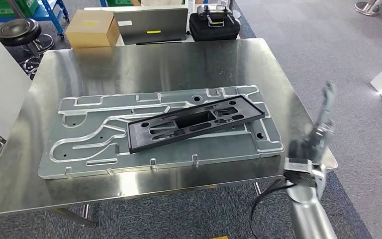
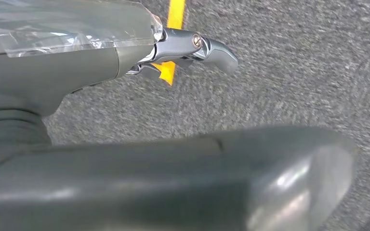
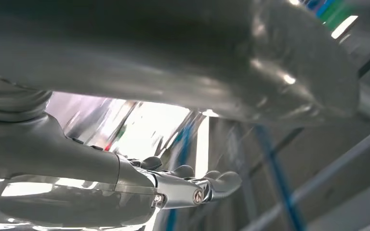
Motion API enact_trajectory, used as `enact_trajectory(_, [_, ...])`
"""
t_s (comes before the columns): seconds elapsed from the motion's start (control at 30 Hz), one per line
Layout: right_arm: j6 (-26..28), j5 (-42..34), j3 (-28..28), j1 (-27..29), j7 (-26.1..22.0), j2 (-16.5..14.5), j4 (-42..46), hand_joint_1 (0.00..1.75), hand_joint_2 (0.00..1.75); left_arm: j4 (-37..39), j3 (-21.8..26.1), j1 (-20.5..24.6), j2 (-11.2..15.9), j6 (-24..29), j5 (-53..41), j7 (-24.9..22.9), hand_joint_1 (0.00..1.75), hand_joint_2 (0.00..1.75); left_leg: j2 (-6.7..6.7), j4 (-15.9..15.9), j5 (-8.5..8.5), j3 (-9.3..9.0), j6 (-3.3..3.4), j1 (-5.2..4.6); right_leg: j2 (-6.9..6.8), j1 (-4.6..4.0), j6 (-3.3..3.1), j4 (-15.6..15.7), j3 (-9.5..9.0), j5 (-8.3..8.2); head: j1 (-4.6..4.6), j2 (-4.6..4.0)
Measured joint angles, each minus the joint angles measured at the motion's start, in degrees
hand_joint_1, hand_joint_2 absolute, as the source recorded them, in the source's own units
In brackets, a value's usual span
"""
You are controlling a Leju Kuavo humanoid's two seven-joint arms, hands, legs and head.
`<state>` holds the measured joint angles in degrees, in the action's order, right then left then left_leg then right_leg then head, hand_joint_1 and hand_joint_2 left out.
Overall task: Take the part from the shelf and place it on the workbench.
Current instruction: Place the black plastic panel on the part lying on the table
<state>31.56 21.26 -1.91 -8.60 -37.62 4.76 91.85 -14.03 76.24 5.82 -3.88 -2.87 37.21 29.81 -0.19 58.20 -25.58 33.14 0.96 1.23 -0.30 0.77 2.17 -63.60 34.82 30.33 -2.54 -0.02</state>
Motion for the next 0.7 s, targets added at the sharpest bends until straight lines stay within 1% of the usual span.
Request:
enact_trajectory(0.03, [-0.25, -0.98, 3.92, 3.01, -0.51, 0.09, 0.99, 0.0, 0.0, 0.0, 0.14, -0.06, -0.04, -0.14, 0.0, 0.14, 0.0, 0.0, -0.04, -0.03, -0.03, 0.01, 0.25, -0.06, 0.07, 0.0, 0.14, -3.73, 1.81, 1.93, 0.0, 0.0])
enact_trajectory(0.07, [-0.79, -1.5, 7.97, 5.81, -0.87, 0.09, 1.4, 0.0, 0.0, 0.0, 0.25, -0.19, -0.09, -0.21, 0.01, 0.19, 0.0, 0.0, -0.07, 0.0, -0.02, 0.03, 0.4, -0.17, 0.11, 0.0, 0.22, -7.41, 3.64, 3.48, 0.0, 0.0])
enact_trajectory(0.1, [-1.43, -1.49, 11.94, 8.28, -1.11, -0.06, 1.36, 0.0, 0.0, 0.0, 0.33, -0.35, -0.14, -0.23, 0.01, 0.2, 0.0, 0.0, -0.08, 0.03, -0.01, 0.05, 0.49, -0.31, 0.13, 0.0, 0.24, -9.8, 4.87, 4.18, 0.0, 0.0])
enact_trajectory(0.13, [-2.13, -0.79, 15.78, 10.31, -1.24, -0.38, 0.78, 0.0, 0.0, 0.0, 0.39, -0.5, -0.21, -0.23, 0.01, 0.2, 0.0, 0.0, -0.07, 0.06, 0.02, 0.06, 0.54, -0.45, 0.13, -0.01, 0.16, -10.1, 5.07, 3.8, 0.0, 0.0])
enact_trajectory(0.17, [-2.78, 0.46, 19.54, 11.92, -1.29, -0.92, -0.21, 0.0, 0.0, 0.0, 0.42, -0.59, -0.3, -0.23, 0.01, 0.19, 0.0, 0.0, -0.05, 0.08, 0.06, 0.05, 0.55, -0.58, 0.13, -0.03, -0.02, -8.14, 4.06, 2.47, 0.0, 0.0])
enact_trajectory(0.23, [-3.81, 3.41, 26.35, 14.06, -1.29, -2.33, -2.8, 0.0, 0.0, 0.0, 0.43, -0.59, -0.54, -0.23, 0.01, 0.17, 0.0, 0.0, -0.07, 0.1, 0.09, 0.01, 0.47, -0.82, 0.17, -0.14, -0.63, -0.26, -0.19, -1.01, 0.0, 0.0])
enact_trajectory(0.27, [-4.1, 4.53, 29.19, 14.84, -1.3, -3.03, -3.87, 0.0, 0.0, 0.0, 0.43, -0.58, -0.65, -0.23, 0.01, 0.16, 0.0, 0.0, -0.08, 0.13, 0.12, -0.01, 0.35, -0.98, 0.22, -0.25, -0.92, 2.94, -1.87, -2.25, 0.0, 0.0])
enact_trajectory(0.3, [-4.2, 5.45, 31.53, 15.43, -1.32, -3.63, -4.76, 0.0, 0.0, 0.0, 0.43, -0.58, -0.74, -0.25, 0.01, 0.16, 0.0, 0.0, -0.07, 0.15, 0.19, -0.01, 0.14, -1.11, 0.29, -0.38, -1.16, 4.84, -2.82, -2.94, 0.0, 0.0])
enact_trajectory(0.37, [-4.16, 8.46, 35.64, 15.74, -1.33, -4.73, -7.57, 0.0, 0.0, 0.0, 0.43, -0.58, -0.79, -0.27, 0.01, 0.11, 0.0, 0.0, 0.01, 0.01, 0.48, -0.05, -0.47, -1.18, 0.41, -0.64, -1.64, 5.54, -2.9, -3.56, -0.01, 0.0])
enact_trajectory(0.4, [-4.05, 10.91, 37.79, 15.45, -1.33, -5.25, -10.06, 0.0, 0.0, 0.0, 0.43, -0.57, -0.79, -0.27, 0.01, 0.08, 0.0, 0.0, 0.06, 0.06, 0.47, -0.03, -0.81, -1.11, 0.39, -0.54, -1.98, 5.75, -2.83, -3.9, -0.01, 0.0])
enact_trajectory(0.43, [-3.74, 13.93, 40.09, 14.89, -1.33, -5.67, -13.55, 0.0, 0.0, 0.0, 0.43, -0.58, -0.79, -0.27, 0.01, 0.04, 0.0, 0.0, 0.09, 0.47, -0.1, 0.12, -1.12, -1.07, 0.35, -0.41, -2.35, 6.03, -2.72, -4.3, -0.01, 0.0])
enact_trajectory(0.47, [-3.09, 16.96, 42.37, 14.13, -1.33, -5.89, -17.89, 0.0, 0.0, 0.0, 0.43, -0.6, -0.79, -0.26, 0.01, 0.04, 0.0, 0.0, 0.09, 1.79, -1.52, 0.57, -1.36, -1.04, 0.27, -0.24, -2.74, 6.3, -2.51, -4.75, -0.01, 0.0])
enact_trajectory(0.5, [-1.99, 19.81, 44.59, 13.3, -1.32, -5.87, -22.96, 0.0, 0.0, 0.0, 0.43, -0.64, -0.8, -0.27, 0.01, 0.09, 0.0, 0.0, 0.08, 4.24, -3.76, 1.37, -1.54, -0.98, 0.18, -0.12, -3.01, 6.47, -2.15, -5.19, -0.02, 0.0])
enact_trajectory(0.57, [0.99, 24.62, 48.65, 11.83, -1.01, -5.33, -34.77, 0.0, 0.0, 0.0, 0.44, -0.72, -0.8, -0.33, 0.01, 0.25, 0.0, 0.0, 0.07, 11.21, -8.84, 3.37, -1.83, -0.9, 0.03, -0.21, -3.25, 6.44, -1.07, -5.97, -0.02, 0.0])
enact_trajectory(0.6, [2.42, 26.66, 50.3, 11.33, -0.43, -5.02, -40.57, 0.0, 0.0, 0.0, 0.46, -0.79, -0.8, -0.33, 0.0, 0.32, 0.0, 0.0, 0.07, 13.87, -10.37, 3.76, -1.95, -0.89, -0.03, -0.24, -3.21, 6.36, -0.45, -6.39, -0.02, 0.0])
enact_trajectory(0.63, [3.58, 28.52, 51.57, 10.91, 0.45, -4.79, -45.9, 0.0, 0.0, 0.0, 0.49, -0.86, -0.8, -0.27, 0.01, 0.34, 0.0, 0.0, 0.07, 14.65, -10.78, 3.19, -2.0, -0.89, -0.08, -0.26, -3.16, 6.24, 0.19, -6.81, -0.02, 0.0])
enact_trajectory(0.67, [4.37, 30.07, 52.42, 10.53, 1.5, -4.67, -50.51, 0.0, 0.0, 0.0, 0.54, -0.91, -0.8, -0.15, 0.01, 0.3, 0.0, 0.0, 0.08, 13.06, -10.13, 1.44, -1.98, -0.89, -0.08, -0.27, -3.09, 6.07, 0.85, -7.24, -0.02, 0.0])
enact_trajectory(0.7, [4.85, 31.46, 52.98, 10.17, 2.69, -4.62, -54.42, 0.0, 0.0, 0.0, 0.62, -0.92, -0.81, 0.02, 0.01, 0.23, 0.0, 0.0, 0.08, 9.37, -8.84, -1.36, -1.85, -0.89, -0.01, -0.27, -2.99, 5.84, 1.51, -7.65, -0.02, 0.0])
